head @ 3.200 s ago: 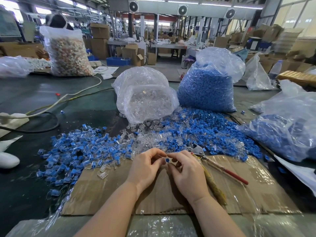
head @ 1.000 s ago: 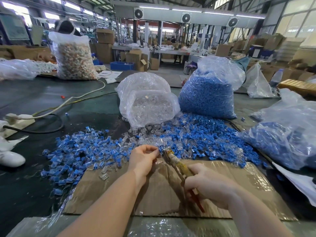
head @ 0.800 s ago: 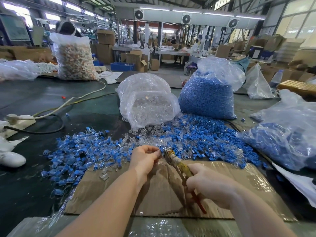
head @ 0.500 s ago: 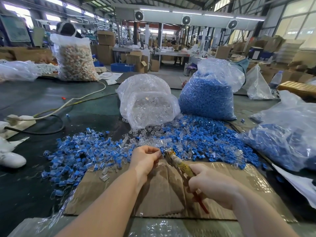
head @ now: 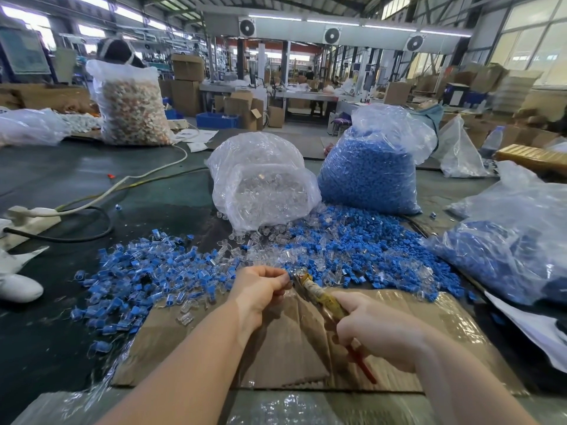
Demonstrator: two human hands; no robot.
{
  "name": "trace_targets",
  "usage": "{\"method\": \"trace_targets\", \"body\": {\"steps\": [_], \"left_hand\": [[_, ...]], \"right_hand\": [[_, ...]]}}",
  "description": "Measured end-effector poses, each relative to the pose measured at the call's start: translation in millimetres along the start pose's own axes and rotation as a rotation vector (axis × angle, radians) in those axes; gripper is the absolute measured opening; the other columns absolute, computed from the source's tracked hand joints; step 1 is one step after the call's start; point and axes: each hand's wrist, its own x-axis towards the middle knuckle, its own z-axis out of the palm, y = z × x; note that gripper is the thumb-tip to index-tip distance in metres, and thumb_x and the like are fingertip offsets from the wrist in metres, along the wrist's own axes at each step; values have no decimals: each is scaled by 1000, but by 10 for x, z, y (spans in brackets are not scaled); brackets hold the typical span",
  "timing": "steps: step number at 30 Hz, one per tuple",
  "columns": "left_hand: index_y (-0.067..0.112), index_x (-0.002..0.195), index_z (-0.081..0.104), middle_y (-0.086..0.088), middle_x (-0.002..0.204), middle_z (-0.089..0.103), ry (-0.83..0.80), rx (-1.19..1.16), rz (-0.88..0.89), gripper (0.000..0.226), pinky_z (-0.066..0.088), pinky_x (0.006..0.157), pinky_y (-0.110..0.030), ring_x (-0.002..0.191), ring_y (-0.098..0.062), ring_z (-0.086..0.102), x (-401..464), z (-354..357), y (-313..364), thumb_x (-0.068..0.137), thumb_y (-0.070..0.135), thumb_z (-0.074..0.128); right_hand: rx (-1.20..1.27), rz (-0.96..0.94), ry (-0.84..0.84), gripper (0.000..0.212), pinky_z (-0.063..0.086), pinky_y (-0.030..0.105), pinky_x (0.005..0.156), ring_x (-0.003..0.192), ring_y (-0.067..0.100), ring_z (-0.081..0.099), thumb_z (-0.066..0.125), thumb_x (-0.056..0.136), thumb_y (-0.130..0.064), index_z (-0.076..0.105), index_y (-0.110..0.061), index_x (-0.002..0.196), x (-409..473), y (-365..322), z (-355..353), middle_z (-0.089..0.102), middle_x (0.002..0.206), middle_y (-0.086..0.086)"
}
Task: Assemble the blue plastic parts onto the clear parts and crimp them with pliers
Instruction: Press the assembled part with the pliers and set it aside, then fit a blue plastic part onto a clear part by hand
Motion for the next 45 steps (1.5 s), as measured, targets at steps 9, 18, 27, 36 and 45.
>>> {"method": "trace_targets", "body": {"steps": [9,18,27,36,45], "left_hand": [[0,87,63,-12,72,64,15,-25,2,5,48,57,-26,58,-16,55,-17,36,5,85,-4,61],[7,86,65,-9,74,66,114,-11,70,4,52,57,-25,61,-16,59,-30,25,-20,86,4,63],[26,108,67,1,97,68,587,1018,584,20,47,77,-34,83,-17,56,133,-495,15,94,25,52],[36,119,60,6,111,52,622,1314,513,29,32,89,-33,103,-16,39,232,-591,-92,93,25,52],[21,110,64,9,102,52,300,968,752,22,26,91,-15,98,-3,35,194,-87,-286,89,20,58]], "right_hand": [[-46,-81,93,41,38,32,57,63,16,46,43,78,9,61,-25,93,8,39,38,53,81,3],[281,-100,167,53,43,25,50,55,12,55,53,67,15,64,-19,107,49,161,97,62,70,4],[-468,50,645,68,34,45,106,121,24,41,68,80,-28,36,-30,141,136,551,-18,48,125,4],[-721,93,598,70,27,43,111,137,26,24,42,84,-67,21,-39,145,112,612,-35,37,140,1],[-627,18,820,32,39,32,99,116,20,49,54,93,-25,56,-19,124,309,645,-501,57,123,2]]}}
